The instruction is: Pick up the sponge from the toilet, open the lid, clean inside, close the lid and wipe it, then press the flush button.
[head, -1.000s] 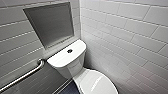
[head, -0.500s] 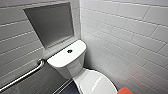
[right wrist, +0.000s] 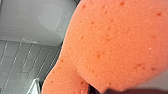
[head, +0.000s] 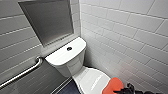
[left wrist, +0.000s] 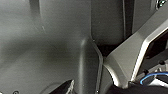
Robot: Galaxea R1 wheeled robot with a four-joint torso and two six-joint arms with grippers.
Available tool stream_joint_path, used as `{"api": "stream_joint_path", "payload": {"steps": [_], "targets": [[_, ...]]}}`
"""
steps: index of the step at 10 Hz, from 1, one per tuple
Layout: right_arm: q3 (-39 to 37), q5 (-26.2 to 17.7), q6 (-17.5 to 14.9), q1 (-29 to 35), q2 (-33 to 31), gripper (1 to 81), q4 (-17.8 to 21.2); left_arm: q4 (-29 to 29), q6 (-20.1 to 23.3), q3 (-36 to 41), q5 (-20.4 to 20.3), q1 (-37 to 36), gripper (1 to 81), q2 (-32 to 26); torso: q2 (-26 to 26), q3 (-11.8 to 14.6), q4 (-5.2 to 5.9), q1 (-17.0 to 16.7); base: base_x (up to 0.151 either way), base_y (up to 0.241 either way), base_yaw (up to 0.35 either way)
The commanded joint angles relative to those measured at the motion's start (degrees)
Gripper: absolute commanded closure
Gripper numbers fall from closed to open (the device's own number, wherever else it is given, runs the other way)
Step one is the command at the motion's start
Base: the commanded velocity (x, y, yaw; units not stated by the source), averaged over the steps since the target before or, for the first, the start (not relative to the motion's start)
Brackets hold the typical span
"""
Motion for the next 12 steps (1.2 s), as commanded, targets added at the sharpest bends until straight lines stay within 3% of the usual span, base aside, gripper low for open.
{"api": "stream_joint_path", "payload": {"steps": [1, 2, 3, 5, 10, 12], "targets": [[-1.9, -7.3, 0.0, 10.0, 1.4, 81.1, 2.9, 0.1, 0.3, 0.9, 5.4, 0.2, 1.0, -0.7, 0.0, -5.1, 0.00, 0.0, 0.000, 0.000, 0.000], [-3.3, -8.6, 0.0, 11.7, 3.0, 81.1, 3.4, 0.1, 0.3, 0.8, 5.4, 0.3, 1.0, -0.7, 0.0, -6.0, 0.00, 0.1, 0.000, 0.000, 0.000], [-4.8, -9.4, 0.0, 13.3, 4.2, 81.1, 3.6, 0.1, 0.3, 0.8, 5.4, 0.3, 1.0, -0.6, 0.0, -3.7, 0.00, 0.1, 0.000, 0.000, 0.000], [-9.2, -11.5, 1.2, 16.9, 7.4, 81.1, 4.5, 0.3, 0.3, 0.7, 5.4, 0.3, 1.0, -0.3, 0.0, -5.4, 0.00, 0.1, 0.000, 0.000, 0.000], [-21.5, -11.4, 3.4, 20.8, 18.0, 81.1, 4.7, -0.2, 0.3, -0.3, 5.3, 1.3, 1.0, 0.1, 0.0, -5.6, 0.00, 0.2, 0.000, 0.000, 0.000], [-25.9, -9.5, 5.2, 21.1, 21.8, 81.1, 4.7, -0.4, 0.3, -1.3, 5.4, 1.4, 1.0, 0.6, 0.0, -5.6, 0.00, 0.2, 0.000, 0.000, 0.000]]}}
